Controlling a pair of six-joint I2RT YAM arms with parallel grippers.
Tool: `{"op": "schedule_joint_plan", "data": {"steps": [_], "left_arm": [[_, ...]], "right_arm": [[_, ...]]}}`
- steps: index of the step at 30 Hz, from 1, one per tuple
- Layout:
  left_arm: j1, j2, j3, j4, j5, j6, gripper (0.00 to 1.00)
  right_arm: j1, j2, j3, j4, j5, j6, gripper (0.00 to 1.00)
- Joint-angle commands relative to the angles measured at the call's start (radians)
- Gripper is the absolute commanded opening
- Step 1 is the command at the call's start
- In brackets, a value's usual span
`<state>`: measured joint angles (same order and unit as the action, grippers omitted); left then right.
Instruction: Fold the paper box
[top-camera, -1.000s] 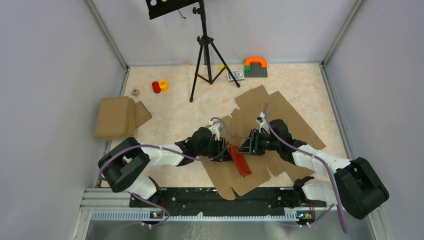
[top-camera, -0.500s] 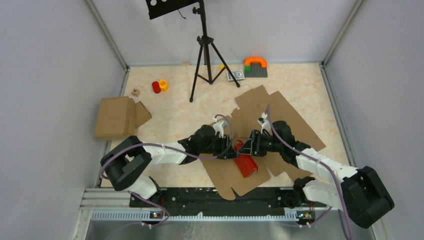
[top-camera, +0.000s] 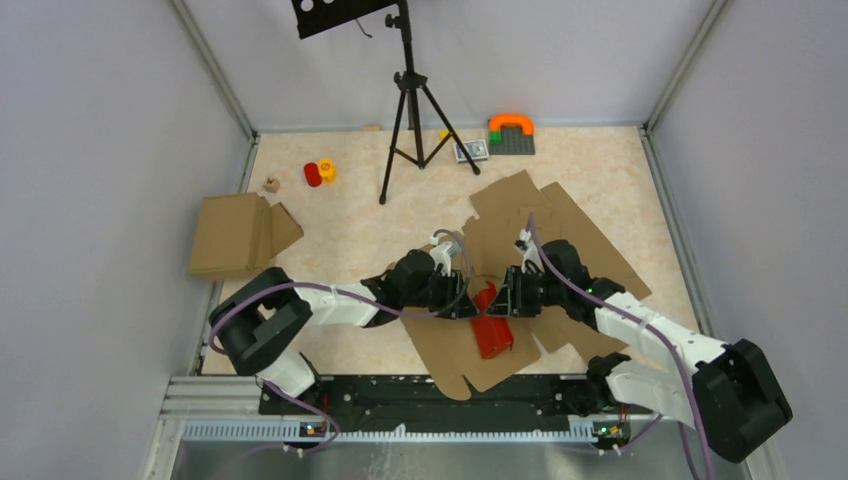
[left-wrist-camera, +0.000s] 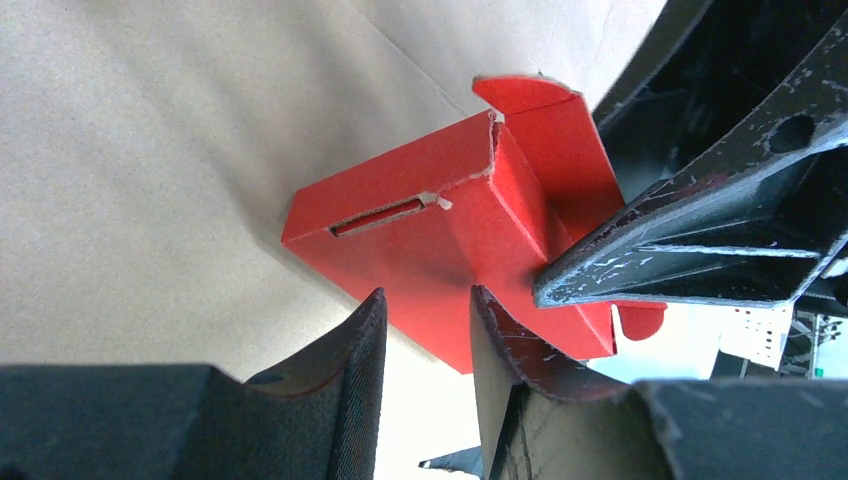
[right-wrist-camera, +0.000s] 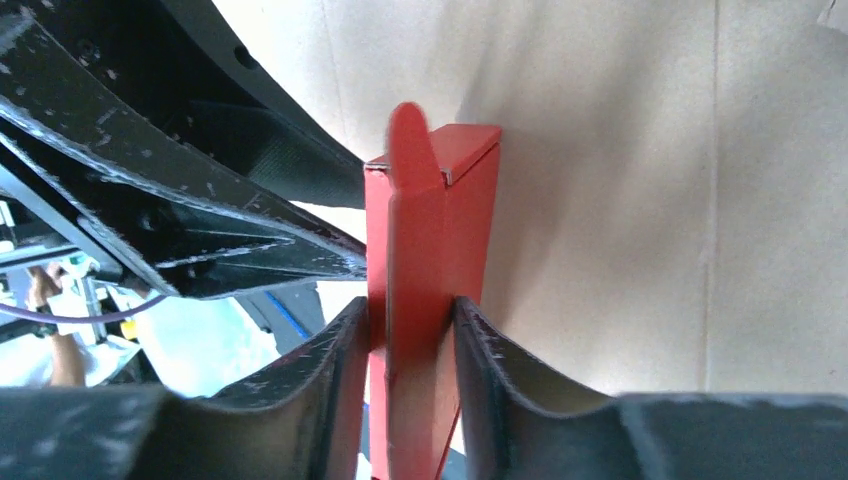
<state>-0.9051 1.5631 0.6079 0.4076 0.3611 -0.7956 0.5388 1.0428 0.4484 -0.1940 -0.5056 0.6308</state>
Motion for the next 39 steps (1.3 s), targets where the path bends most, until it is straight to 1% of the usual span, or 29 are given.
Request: {"op": "schedule_joint_plan", "data": {"steps": [1,5,8,11,12,13,14,15,17,19,20,21,22,23,24,27,29,31,33,36,39], "left_arm": [[-0.005,0.008,0.034,0.044,-0.002,0.003,0.38],[0.002,-0.038,0.042,-0.017,-0.017,0.052,0.40],[0.007,-0.050,0.066,-0.065,0.002,0.084,0.41],[0.016,-0.059,0.079,-0.109,0.001,0.105,0.41],[0.026,-0.074,0.070,-0.112,-0.002,0.110,0.41],[0.039,-0.098,0.059,-0.110,-0.001,0.114,0.41],[0.057,-0.122,0.041,-0.104,0.006,0.121,0.41],[0.080,-0.149,0.023,-0.098,0.019,0.125,0.41],[0.131,-0.201,-0.010,-0.091,0.045,0.145,0.43],[0.173,-0.252,-0.035,-0.109,0.063,0.185,0.47],[0.191,-0.277,-0.045,-0.112,0.077,0.212,0.51],[0.204,-0.298,-0.054,-0.110,0.091,0.237,0.58],[0.217,-0.320,-0.064,-0.094,0.109,0.262,0.67],[0.228,-0.338,-0.077,-0.066,0.135,0.285,0.75],[0.240,-0.357,-0.088,-0.035,0.179,0.315,0.81],[0.258,-0.411,-0.109,0.026,0.305,0.415,0.98],[0.261,-0.434,-0.097,0.018,0.359,0.489,0.99],[0.268,-0.458,-0.069,-0.010,0.422,0.566,0.99],[0.280,-0.478,-0.059,-0.015,0.470,0.609,0.99],[0.290,-0.481,-0.041,-0.015,0.545,0.632,0.99],[0.290,-0.437,-0.021,0.005,0.617,0.611,0.97]], "right_arm": [[0.038,0.000,0.100,-0.121,0.082,-0.080,0.28],[0.066,0.034,0.151,-0.159,0.127,-0.111,0.27],[0.090,0.079,0.191,-0.200,0.170,-0.144,0.33],[0.112,0.104,0.217,-0.224,0.216,-0.163,0.35],[0.115,0.109,0.223,-0.232,0.227,-0.168,0.34],[0.116,0.115,0.230,-0.241,0.239,-0.173,0.31],[0.117,0.122,0.236,-0.250,0.245,-0.182,0.26],[0.118,0.128,0.244,-0.258,0.251,-0.195,0.24],[0.118,0.147,0.258,-0.275,0.264,-0.212,0.24],[0.118,0.168,0.277,-0.290,0.267,-0.229,0.21],[0.118,0.174,0.286,-0.293,0.262,-0.237,0.21],[0.118,0.175,0.298,-0.293,0.249,-0.245,0.20],[0.118,0.171,0.308,-0.288,0.226,-0.254,0.20],[0.118,0.162,0.320,-0.283,0.192,-0.264,0.20],[0.118,0.154,0.336,-0.280,0.168,-0.275,0.20],[0.118,0.145,0.408,-0.302,0.084,-0.323,0.14],[0.118,0.149,0.457,-0.316,-0.035,-0.365,0.13],[0.118,0.158,0.506,-0.335,-0.120,-0.399,0.13],[0.117,0.167,0.539,-0.364,-0.194,-0.438,0.13],[0.118,0.163,0.566,-0.384,-0.261,-0.478,0.13],[0.119,0.160,0.574,-0.391,-0.304,-0.510,0.13]]}}
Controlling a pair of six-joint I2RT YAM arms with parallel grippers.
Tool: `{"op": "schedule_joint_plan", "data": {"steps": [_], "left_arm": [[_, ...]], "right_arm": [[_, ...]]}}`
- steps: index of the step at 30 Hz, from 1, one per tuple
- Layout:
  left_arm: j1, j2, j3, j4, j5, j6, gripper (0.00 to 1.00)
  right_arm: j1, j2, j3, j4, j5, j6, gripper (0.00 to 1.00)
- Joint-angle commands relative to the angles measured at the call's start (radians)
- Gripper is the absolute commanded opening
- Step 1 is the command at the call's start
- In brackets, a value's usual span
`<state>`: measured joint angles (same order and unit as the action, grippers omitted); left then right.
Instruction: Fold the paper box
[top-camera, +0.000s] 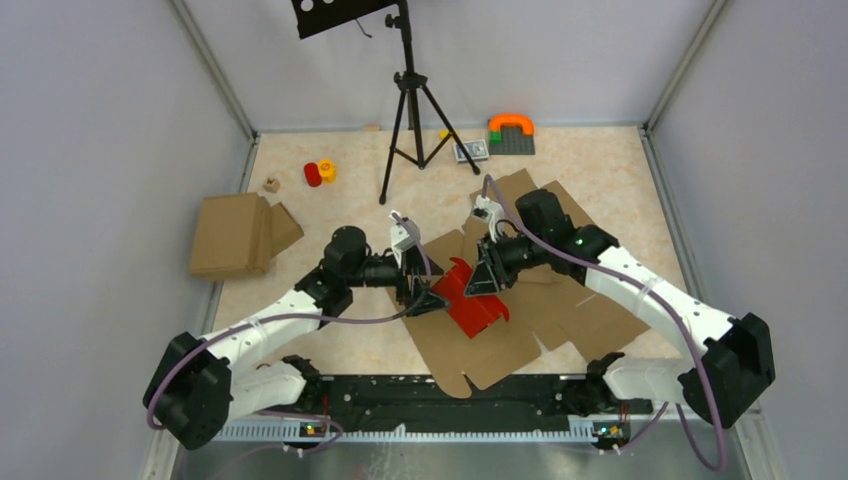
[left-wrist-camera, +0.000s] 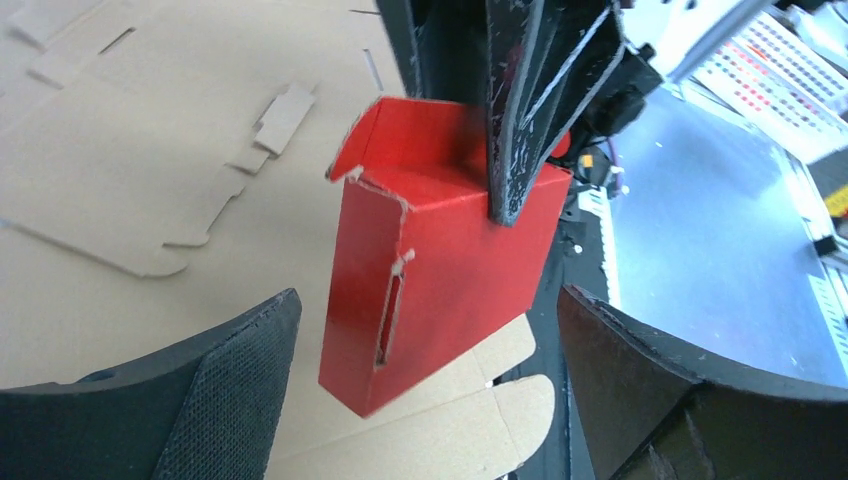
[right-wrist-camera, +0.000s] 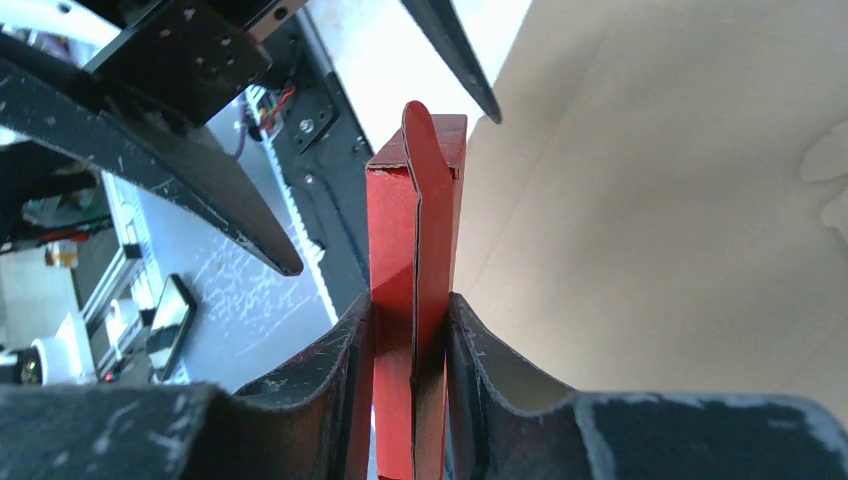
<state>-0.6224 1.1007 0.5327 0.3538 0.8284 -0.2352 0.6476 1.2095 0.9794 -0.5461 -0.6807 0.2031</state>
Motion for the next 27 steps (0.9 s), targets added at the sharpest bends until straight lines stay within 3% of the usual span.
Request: {"op": "schedule_joint_plan", "data": {"steps": [1,9,10,12,13,17,24,27], "left_arm": [[0.006,0.045,0.067,0.053,0.166,0.050,0.96],[0.006,0.162,0.118,0.088,0.297,0.006,0.84],[0.006,0.167,0.117,0.107,0.307,-0.006,0.79],[0.007,0.170,0.116,0.127,0.314,-0.023,0.52],[0.006,0.169,0.116,0.129,0.313,-0.024,0.45],[0.008,0.142,0.103,0.111,0.264,-0.001,0.34],[0.021,0.080,0.060,0.099,0.165,0.028,0.28],[0.024,0.070,0.046,0.147,0.193,0.004,0.28]], "right_arm": [[0.013,-0.006,0.047,-0.045,-0.146,-0.095,0.13],[0.040,-0.002,0.058,-0.023,-0.203,-0.146,0.14],[0.041,0.000,0.059,-0.021,-0.203,-0.149,0.14],[0.043,0.006,0.062,-0.018,-0.190,-0.152,0.15],[0.043,0.008,0.062,-0.017,-0.179,-0.152,0.17],[0.043,0.004,0.051,-0.014,-0.102,-0.143,0.46],[0.043,-0.106,-0.049,0.039,0.026,-0.111,0.75],[0.043,-0.166,-0.105,0.084,0.038,-0.095,0.78]]}}
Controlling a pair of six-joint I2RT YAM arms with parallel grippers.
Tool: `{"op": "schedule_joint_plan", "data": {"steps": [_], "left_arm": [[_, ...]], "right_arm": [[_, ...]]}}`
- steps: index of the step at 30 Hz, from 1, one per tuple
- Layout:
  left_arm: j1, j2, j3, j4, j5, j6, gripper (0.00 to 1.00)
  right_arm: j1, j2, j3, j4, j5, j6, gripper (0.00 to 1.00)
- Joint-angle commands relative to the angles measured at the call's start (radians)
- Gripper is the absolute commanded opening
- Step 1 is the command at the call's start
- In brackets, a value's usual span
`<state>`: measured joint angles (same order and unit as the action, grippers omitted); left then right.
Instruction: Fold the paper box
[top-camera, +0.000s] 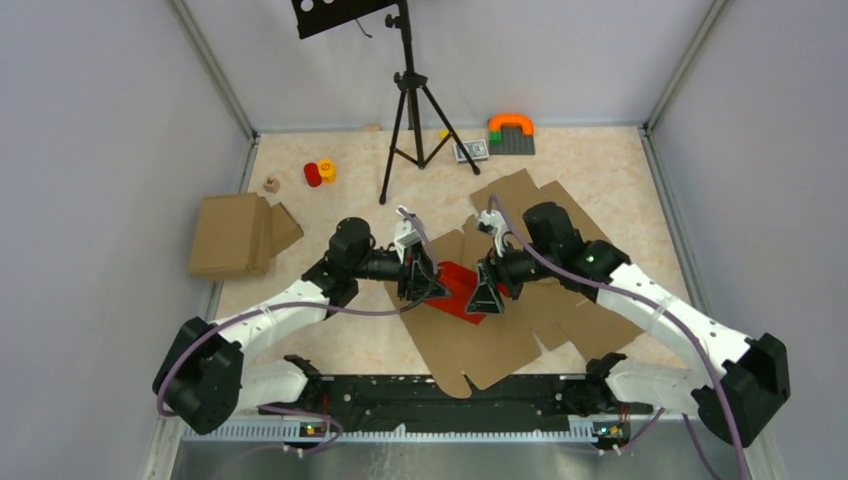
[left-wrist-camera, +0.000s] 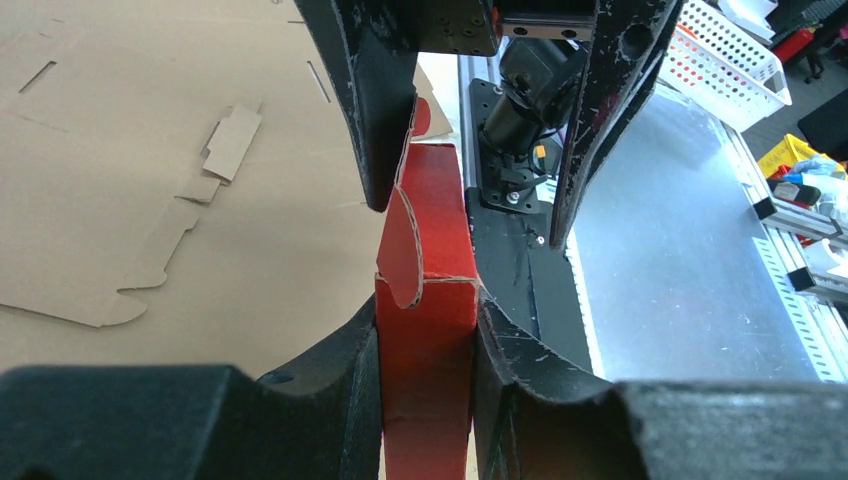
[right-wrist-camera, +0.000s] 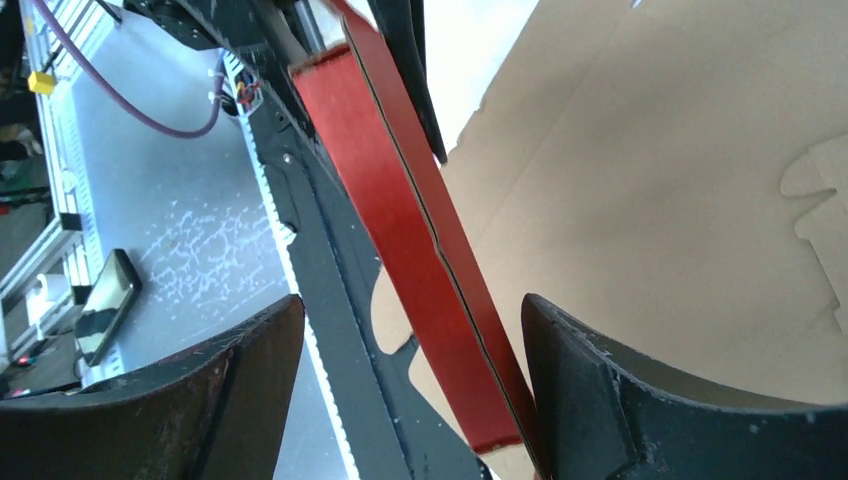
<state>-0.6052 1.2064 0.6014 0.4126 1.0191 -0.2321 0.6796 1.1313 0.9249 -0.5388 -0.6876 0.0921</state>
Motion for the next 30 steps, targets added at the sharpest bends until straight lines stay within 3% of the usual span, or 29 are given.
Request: {"op": "schedule_joint_plan", "data": {"steps": [1,13,17,20,22,24,25,27,30], "left_arm": [[0.011,-0.039,-0.028,0.112,0.015,-0.012,0.28],[0.018,-0.073,-0.095,0.491,0.043,-0.324,0.28],[0.018,-0.073,-0.091,0.499,0.047,-0.344,0.29],[0.018,-0.074,-0.090,0.470,0.040,-0.322,0.32],[0.018,-0.080,-0.088,0.434,0.019,-0.289,0.47],[0.021,-0.104,-0.078,0.311,-0.054,-0.195,0.76],[0.023,-0.121,-0.067,0.223,-0.123,-0.141,0.85],[0.034,-0.165,-0.058,0.052,-0.274,-0.081,0.96],[0.050,-0.260,-0.080,-0.031,-0.477,-0.061,0.99]], "right_arm": [[0.011,-0.104,-0.064,0.088,0.045,0.020,0.78],[0.011,-0.340,-0.280,0.461,0.123,0.187,0.73],[0.011,-0.333,-0.270,0.471,0.129,0.189,0.57],[0.011,-0.334,-0.264,0.474,0.128,0.189,0.40],[0.011,-0.338,-0.262,0.462,0.115,0.172,0.28],[0.011,-0.336,-0.257,0.429,0.111,0.140,0.24],[0.012,-0.331,-0.255,0.412,0.116,0.128,0.24],[0.011,-0.313,-0.245,0.374,0.125,0.095,0.22],[0.011,-0.269,-0.226,0.325,0.182,0.067,0.16]]}}
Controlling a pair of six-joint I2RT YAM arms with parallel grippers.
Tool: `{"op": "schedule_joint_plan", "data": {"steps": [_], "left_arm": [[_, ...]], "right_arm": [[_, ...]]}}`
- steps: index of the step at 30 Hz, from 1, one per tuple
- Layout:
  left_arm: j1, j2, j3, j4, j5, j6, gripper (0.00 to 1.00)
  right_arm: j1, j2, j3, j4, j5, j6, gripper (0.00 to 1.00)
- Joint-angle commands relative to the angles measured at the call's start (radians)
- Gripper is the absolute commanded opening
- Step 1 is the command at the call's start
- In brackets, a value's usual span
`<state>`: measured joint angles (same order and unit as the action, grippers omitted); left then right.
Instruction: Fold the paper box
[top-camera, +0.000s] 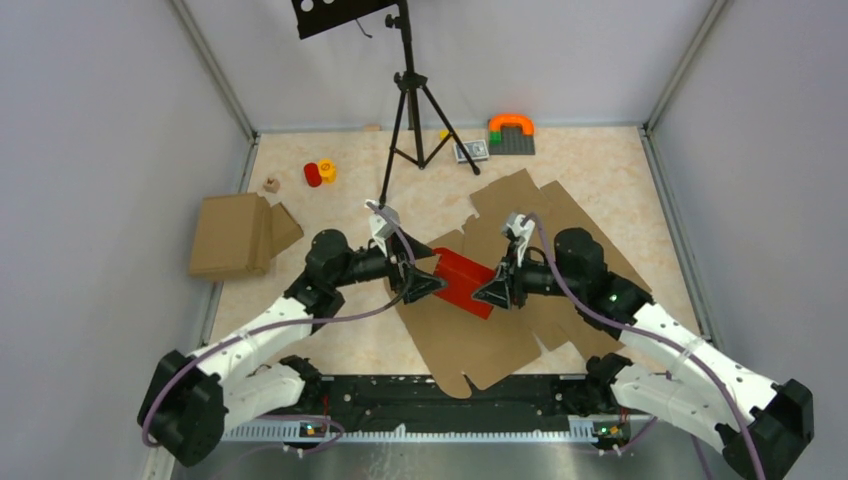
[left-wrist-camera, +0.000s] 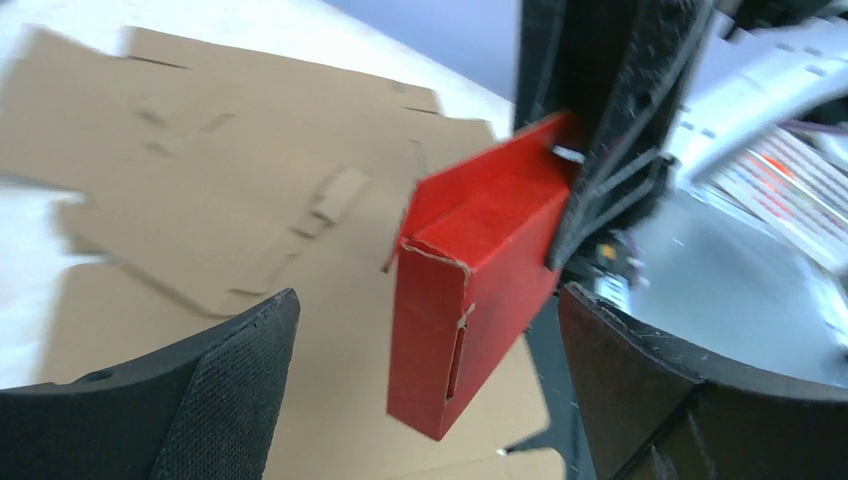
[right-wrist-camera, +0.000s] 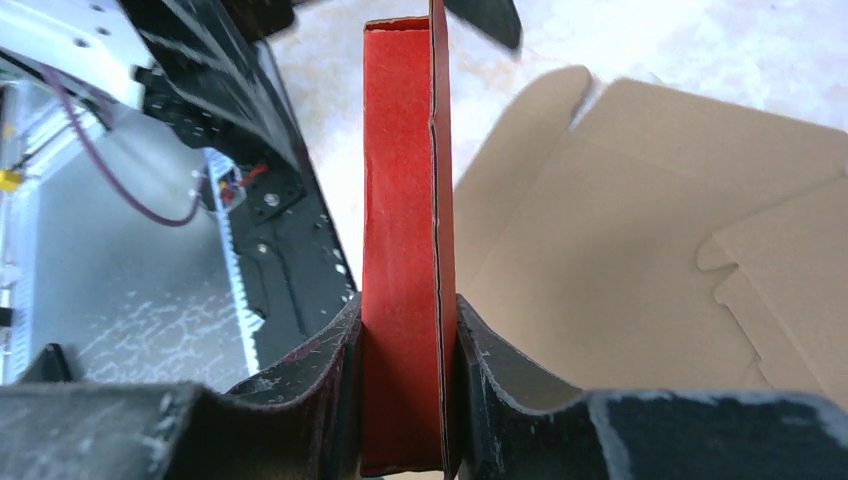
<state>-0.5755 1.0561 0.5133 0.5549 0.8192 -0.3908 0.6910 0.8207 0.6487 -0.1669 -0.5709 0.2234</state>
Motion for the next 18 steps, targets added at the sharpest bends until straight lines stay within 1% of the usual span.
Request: {"op": "schedule_joint_plan", "data": {"steps": [1,3,4,7,8,11,13,16,18], "left_arm": [[0.021,-0.143,0.000,-0.190,-0.333,0.102,0.99],[0.021,-0.198,-0.010,-0.234,-0.450,0.083,0.99],[0.022,-0.216,-0.017,-0.251,-0.516,0.063,0.99],[0.023,-0.230,-0.032,-0.302,-0.690,0.012,0.99],[0.022,-0.222,-0.031,-0.321,-0.710,0.014,0.99],[0.022,-0.180,-0.016,-0.369,-0.667,0.060,0.99],[0.023,-0.155,-0.011,-0.386,-0.627,0.085,0.99],[0.023,-0.121,-0.043,-0.358,-0.600,0.126,0.94],[0.022,-0.116,-0.069,-0.302,-0.536,0.154,0.90]], "right_arm": [[-0.001,0.060,0.053,-0.052,0.094,-0.069,0.12],[0.002,0.101,0.055,-0.045,0.157,-0.058,0.05],[0.003,0.123,0.055,-0.035,0.163,-0.060,0.03],[0.043,0.178,0.042,0.005,0.188,-0.068,0.02],[0.065,0.189,0.032,0.023,0.202,-0.081,0.03],[0.151,0.203,-0.019,0.098,0.287,-0.141,0.06],[0.191,0.201,-0.075,0.189,0.327,-0.188,0.06],[0.205,0.199,-0.143,0.303,0.341,-0.243,0.06],[0.205,0.211,-0.171,0.340,0.345,-0.280,0.05]]}}
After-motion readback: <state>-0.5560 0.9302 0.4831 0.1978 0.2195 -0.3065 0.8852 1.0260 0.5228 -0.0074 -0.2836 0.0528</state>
